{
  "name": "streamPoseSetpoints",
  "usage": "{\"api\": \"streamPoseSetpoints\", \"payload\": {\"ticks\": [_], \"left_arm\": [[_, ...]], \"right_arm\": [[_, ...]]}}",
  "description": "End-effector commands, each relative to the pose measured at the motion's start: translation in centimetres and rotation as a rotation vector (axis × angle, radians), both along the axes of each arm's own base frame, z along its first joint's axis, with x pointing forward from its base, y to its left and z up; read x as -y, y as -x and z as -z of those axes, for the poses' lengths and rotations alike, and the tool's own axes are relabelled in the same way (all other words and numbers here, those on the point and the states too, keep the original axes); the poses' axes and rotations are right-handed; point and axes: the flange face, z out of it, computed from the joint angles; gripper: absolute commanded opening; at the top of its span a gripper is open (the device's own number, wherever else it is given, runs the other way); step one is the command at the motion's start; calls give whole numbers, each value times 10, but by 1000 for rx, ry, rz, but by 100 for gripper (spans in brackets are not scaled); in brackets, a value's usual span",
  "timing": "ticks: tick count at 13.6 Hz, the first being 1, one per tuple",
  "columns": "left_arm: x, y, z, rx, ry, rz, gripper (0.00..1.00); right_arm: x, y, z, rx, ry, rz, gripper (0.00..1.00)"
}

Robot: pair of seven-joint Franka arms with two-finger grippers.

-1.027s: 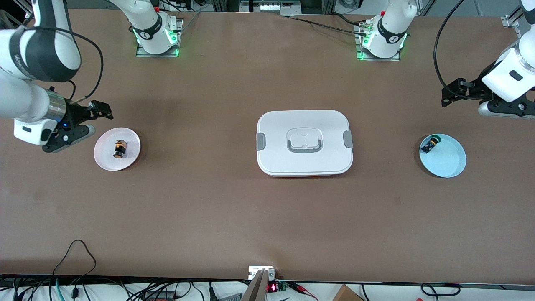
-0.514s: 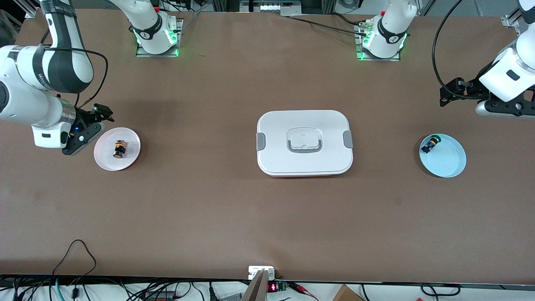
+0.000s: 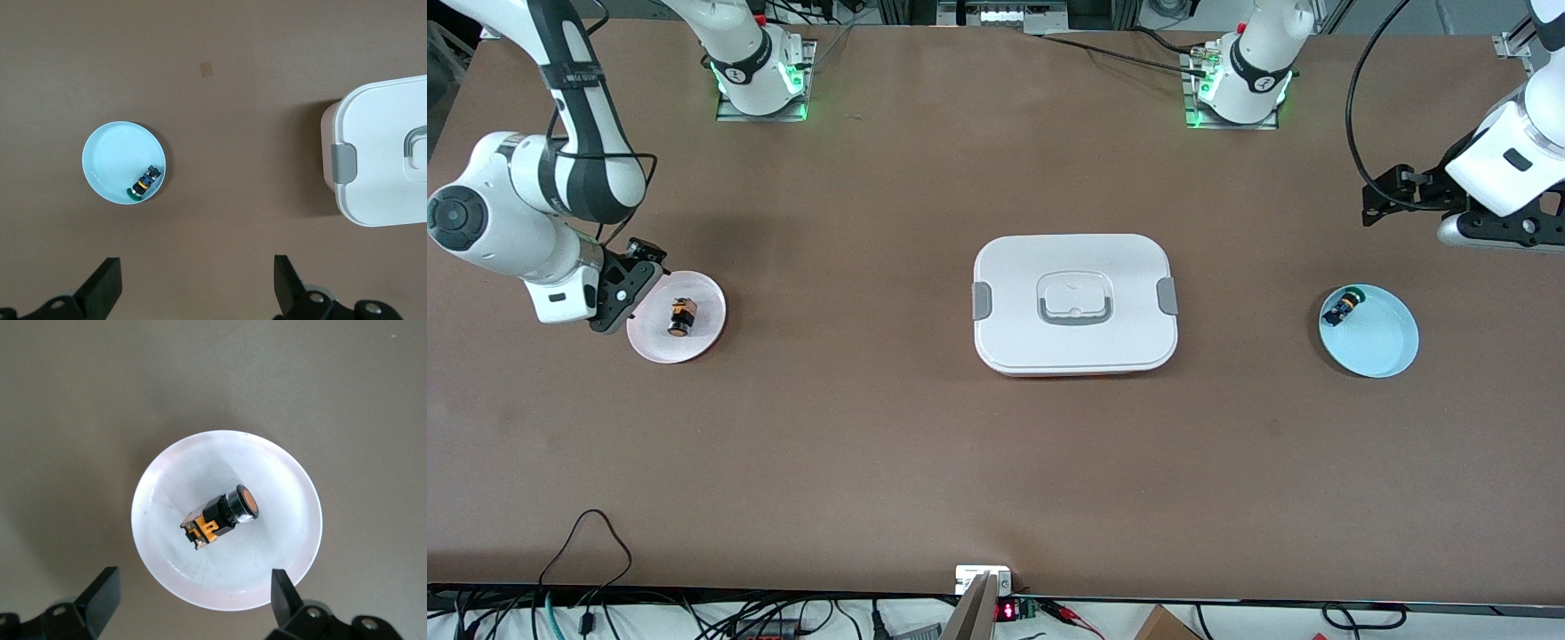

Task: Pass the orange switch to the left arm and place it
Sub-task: 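Lower the right gripper and close it on the orange switch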

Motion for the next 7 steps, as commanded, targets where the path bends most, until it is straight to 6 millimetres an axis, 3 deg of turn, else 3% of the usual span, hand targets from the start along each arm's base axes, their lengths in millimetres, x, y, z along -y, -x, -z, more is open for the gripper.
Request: {"api": "streamPoseSetpoints", "payload": {"ticks": [1, 3, 7], "left_arm": [[-1, 3, -3, -6, -2, 8, 100], [-1, 3, -2, -7, -2, 8, 100], [-2, 3, -3, -7, -2, 6, 100]], "right_arm": [[4, 1, 19, 14, -3, -160, 100], [5, -3, 28, 28, -9, -289, 100], [5, -4, 49, 26, -15, -388, 100]]}}
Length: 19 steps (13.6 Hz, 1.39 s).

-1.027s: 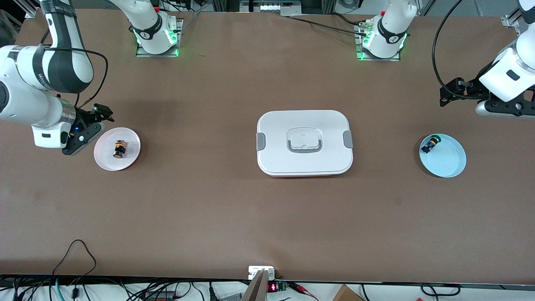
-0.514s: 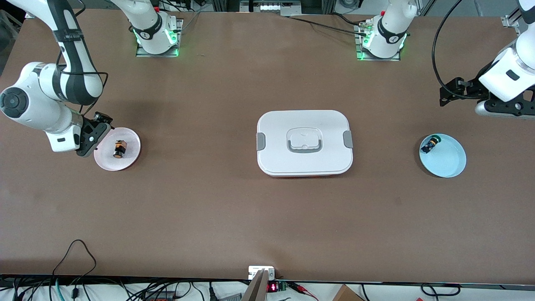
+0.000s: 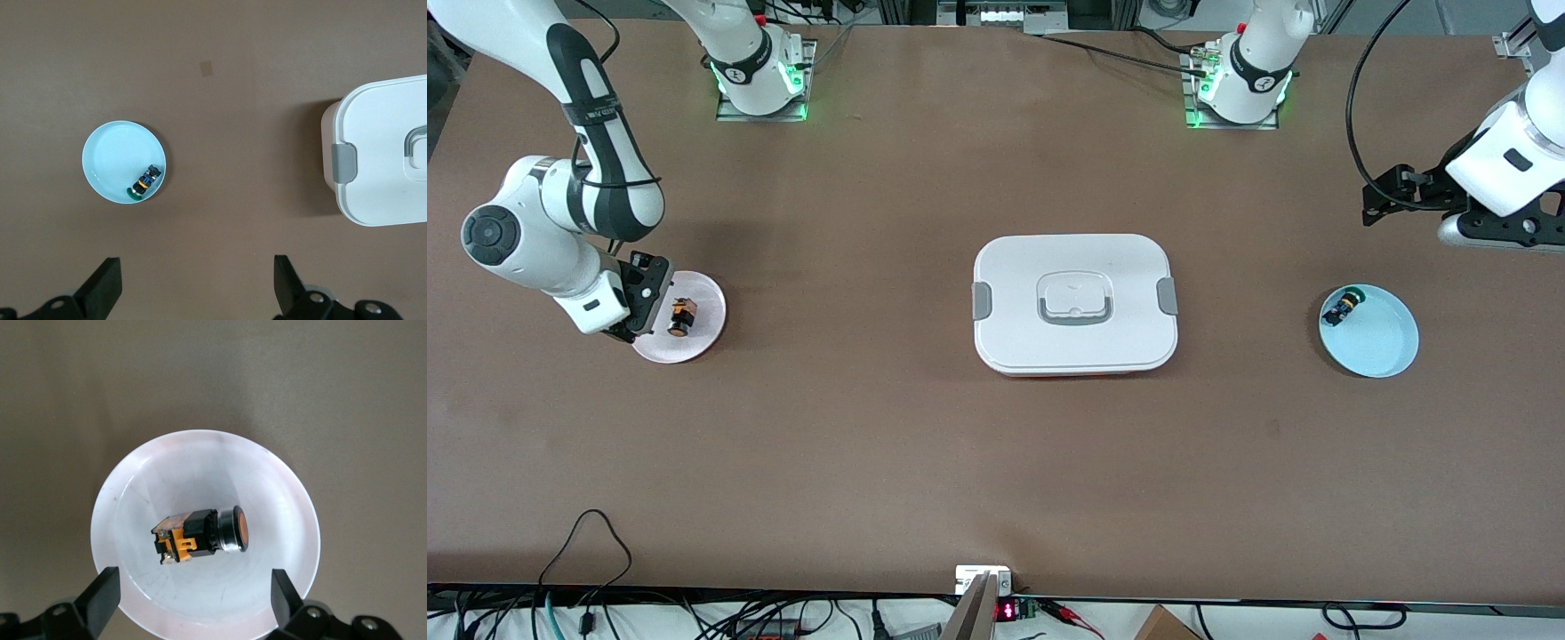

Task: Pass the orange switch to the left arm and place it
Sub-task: 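Lower the right gripper and close it on the orange switch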

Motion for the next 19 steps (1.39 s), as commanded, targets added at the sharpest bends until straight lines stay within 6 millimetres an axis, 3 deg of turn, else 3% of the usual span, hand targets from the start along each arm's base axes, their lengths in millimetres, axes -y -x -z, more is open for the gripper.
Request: {"api": "streamPoseSetpoints", "payload": {"ticks": [1, 5, 19], "left_arm": [[-2, 3, -2, -7, -2, 6, 100], [-2, 4, -2, -12, -3, 5, 100], [-3, 5, -3, -16, -3, 1, 100]], "right_arm": [[2, 2, 13, 2, 0, -97, 100], [-1, 13, 29, 19, -1, -125, 100], [-2, 17, 49, 67, 2, -125, 100]]}}
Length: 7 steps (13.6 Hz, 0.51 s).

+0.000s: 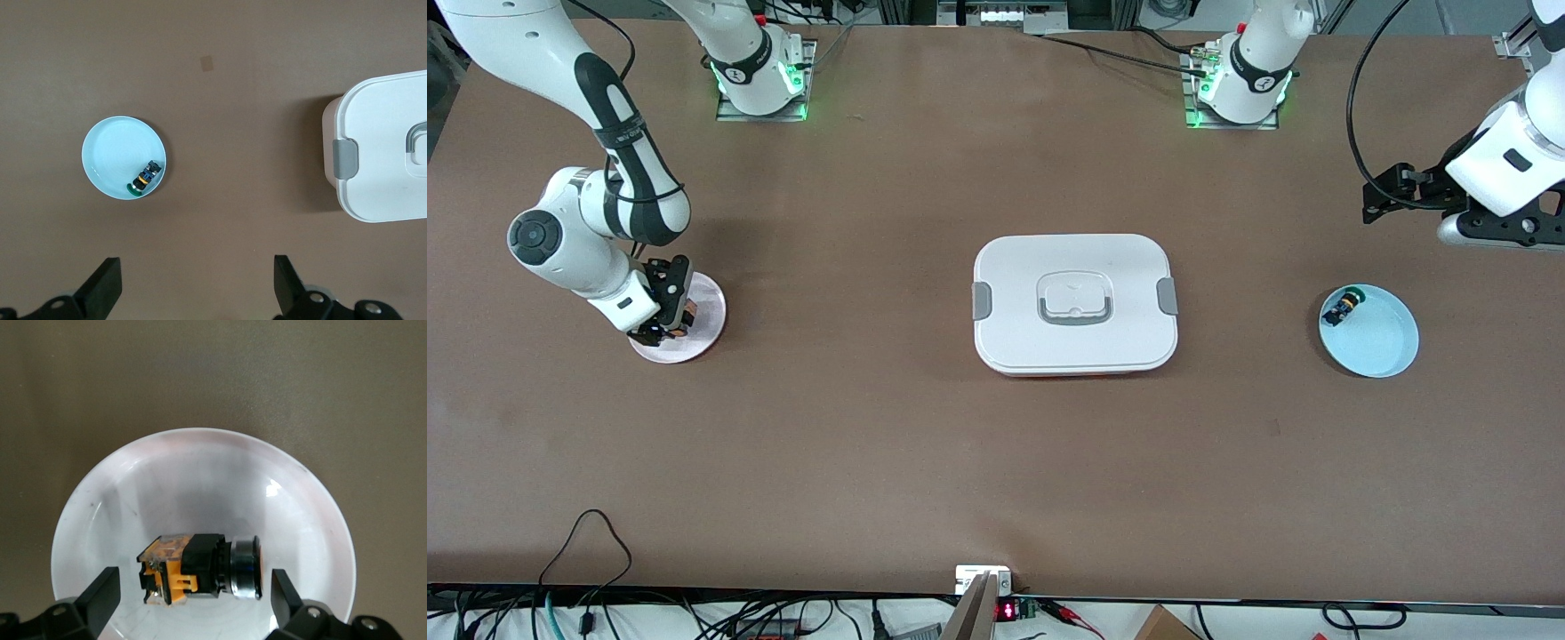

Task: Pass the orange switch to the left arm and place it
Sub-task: 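Lower the right gripper and close it on the orange switch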

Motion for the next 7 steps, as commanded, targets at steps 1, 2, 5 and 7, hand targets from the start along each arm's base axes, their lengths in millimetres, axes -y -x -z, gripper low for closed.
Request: {"api": "streamPoseSetpoints", "payload": {"ticks": [1, 2, 5, 7], "left_arm": [[-2, 3, -4, -5, -1, 1, 100], [-5, 3, -4, -5, -1, -2, 100], [-3, 3, -4, -5, -1, -2, 100], [-3, 3, -4, -5, -1, -2, 100]], "right_arm": [[1, 2, 1, 20, -3, -7, 100], [1, 2, 1, 20, -3, -4, 100], [-1, 5, 5, 11, -5, 1, 100], [-1, 6, 6, 10, -8, 8, 100]]}}
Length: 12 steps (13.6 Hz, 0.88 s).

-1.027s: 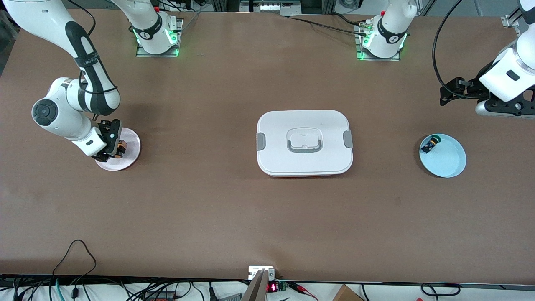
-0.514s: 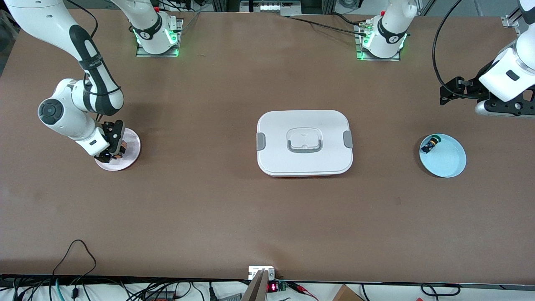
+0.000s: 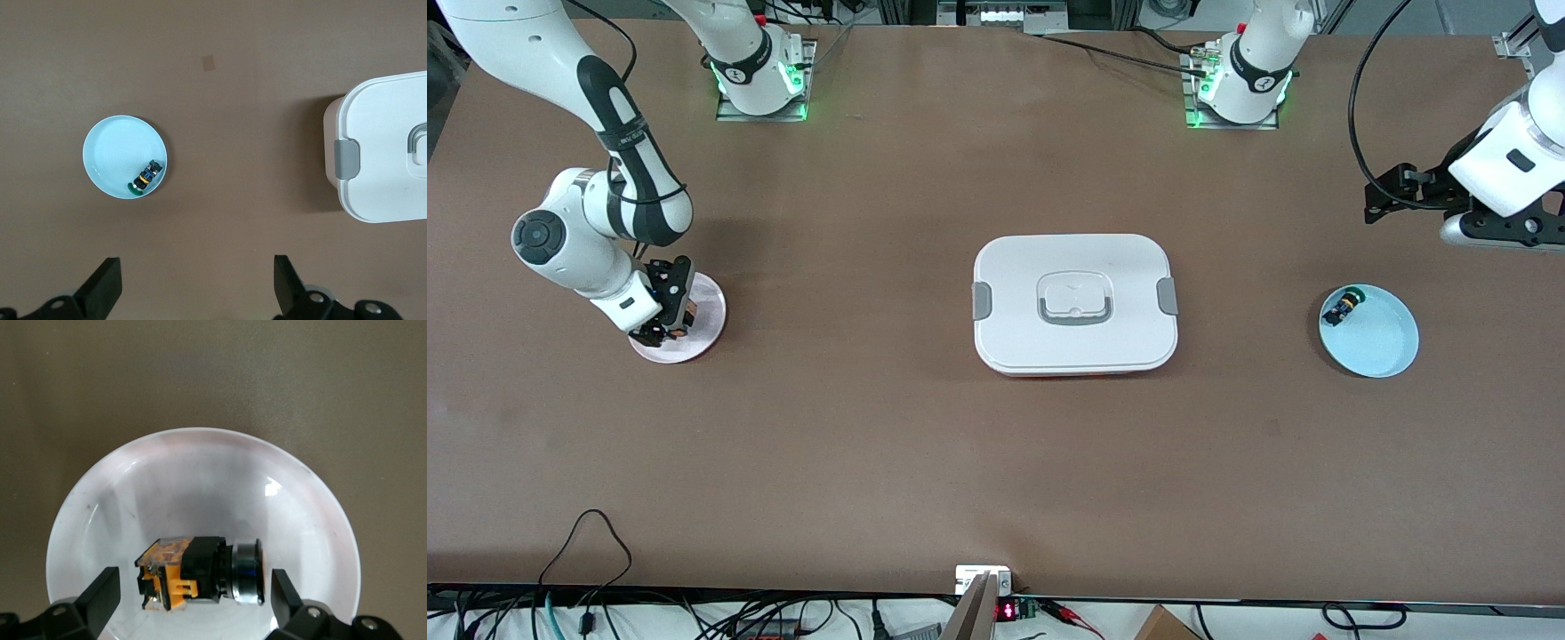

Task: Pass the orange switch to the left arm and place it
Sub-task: 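Lower the right gripper and close it on the orange switch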

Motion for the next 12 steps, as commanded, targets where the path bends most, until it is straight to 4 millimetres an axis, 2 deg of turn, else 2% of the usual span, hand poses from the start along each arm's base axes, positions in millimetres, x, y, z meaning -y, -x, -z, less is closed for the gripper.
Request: {"api": "streamPoseSetpoints", "payload": {"ticks": [1, 6, 9, 12], "left_arm": [[-1, 3, -4, -4, -3, 1, 100], [1, 3, -4, -4, -3, 4, 100], [1, 3, -4, -4, -3, 4, 100], [1, 3, -4, -4, -3, 4, 100]], "right_arm": [[-1, 4, 3, 8, -10, 10, 100], [-2, 4, 4, 7, -12, 10, 99], [-5, 4, 5, 4, -14, 6, 90], [-6, 5, 7, 2, -15, 4, 87]]}}
